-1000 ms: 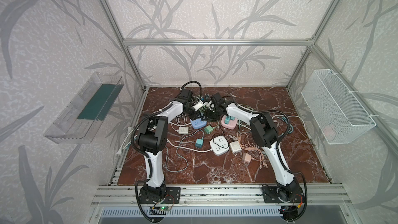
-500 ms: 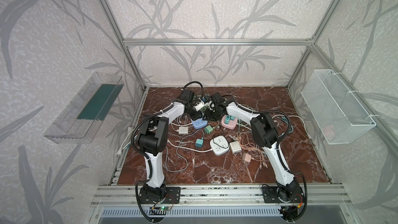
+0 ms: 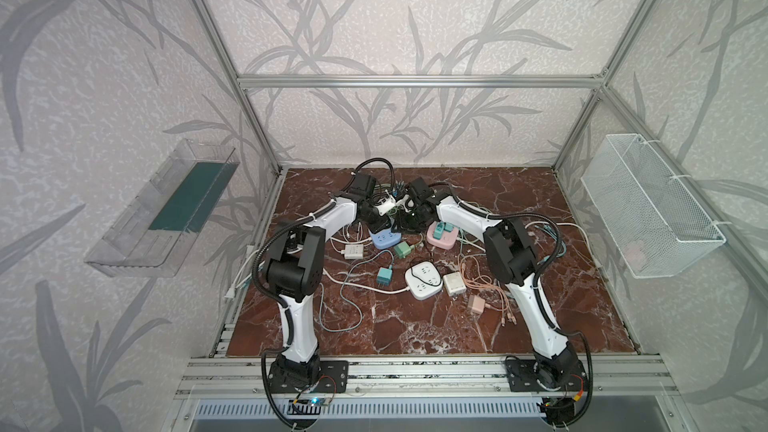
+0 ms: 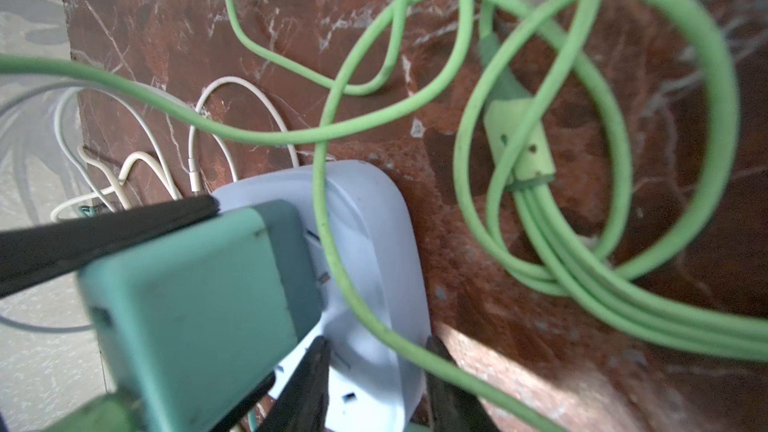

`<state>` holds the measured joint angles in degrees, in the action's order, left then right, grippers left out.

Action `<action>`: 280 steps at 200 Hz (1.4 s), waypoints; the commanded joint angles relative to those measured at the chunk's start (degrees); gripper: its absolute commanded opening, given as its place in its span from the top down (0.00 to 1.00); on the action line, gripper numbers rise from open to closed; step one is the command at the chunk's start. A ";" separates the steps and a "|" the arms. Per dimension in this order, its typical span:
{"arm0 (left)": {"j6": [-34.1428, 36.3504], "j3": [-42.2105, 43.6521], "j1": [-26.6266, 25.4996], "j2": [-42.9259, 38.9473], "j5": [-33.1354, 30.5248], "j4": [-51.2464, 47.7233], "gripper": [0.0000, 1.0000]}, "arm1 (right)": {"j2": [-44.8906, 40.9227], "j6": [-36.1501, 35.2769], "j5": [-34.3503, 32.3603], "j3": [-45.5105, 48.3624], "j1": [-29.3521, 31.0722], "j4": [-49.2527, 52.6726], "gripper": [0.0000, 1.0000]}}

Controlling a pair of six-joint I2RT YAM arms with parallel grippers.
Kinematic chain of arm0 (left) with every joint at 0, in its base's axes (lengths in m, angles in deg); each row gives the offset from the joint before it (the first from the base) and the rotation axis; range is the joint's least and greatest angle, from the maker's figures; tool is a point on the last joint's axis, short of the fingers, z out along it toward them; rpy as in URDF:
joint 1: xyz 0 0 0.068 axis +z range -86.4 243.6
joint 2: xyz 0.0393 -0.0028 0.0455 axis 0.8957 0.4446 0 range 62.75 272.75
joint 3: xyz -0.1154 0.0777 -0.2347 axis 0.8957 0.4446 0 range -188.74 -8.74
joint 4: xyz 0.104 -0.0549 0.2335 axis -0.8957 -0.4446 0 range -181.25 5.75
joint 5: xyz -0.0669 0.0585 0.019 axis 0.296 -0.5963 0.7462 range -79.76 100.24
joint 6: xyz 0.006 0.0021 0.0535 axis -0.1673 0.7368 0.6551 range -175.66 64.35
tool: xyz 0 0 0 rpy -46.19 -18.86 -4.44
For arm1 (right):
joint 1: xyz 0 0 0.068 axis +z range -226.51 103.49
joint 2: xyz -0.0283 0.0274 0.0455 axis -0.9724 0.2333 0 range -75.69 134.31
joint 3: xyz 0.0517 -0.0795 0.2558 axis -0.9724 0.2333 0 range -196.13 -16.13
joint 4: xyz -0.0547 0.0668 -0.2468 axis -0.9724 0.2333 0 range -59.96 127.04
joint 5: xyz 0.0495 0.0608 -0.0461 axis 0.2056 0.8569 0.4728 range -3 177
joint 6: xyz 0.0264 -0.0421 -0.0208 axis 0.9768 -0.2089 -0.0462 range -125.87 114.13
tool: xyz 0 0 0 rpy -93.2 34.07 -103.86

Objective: Pull the plug off the socket

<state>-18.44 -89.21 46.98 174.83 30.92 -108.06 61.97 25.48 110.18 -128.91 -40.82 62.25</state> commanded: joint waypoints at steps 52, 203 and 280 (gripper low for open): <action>-0.28 0.49 -0.87 -5.78 1.17 4.64 0.75 | 3.59 -1.12 -4.27 1.96 0.56 7.44 0.61; -7.82 0.66 1.19 -4.25 -2.90 5.78 0.77 | -2.50 -1.08 1.57 7.70 0.28 -4.94 0.57; -13.27 -8.32 3.65 3.70 -2.47 -0.39 0.77 | -6.55 -0.35 3.19 11.95 0.36 -10.49 0.54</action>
<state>-29.33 -94.69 49.87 176.88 28.04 -106.29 57.71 25.48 113.08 -118.72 -40.89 51.21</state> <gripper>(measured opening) 0.412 0.442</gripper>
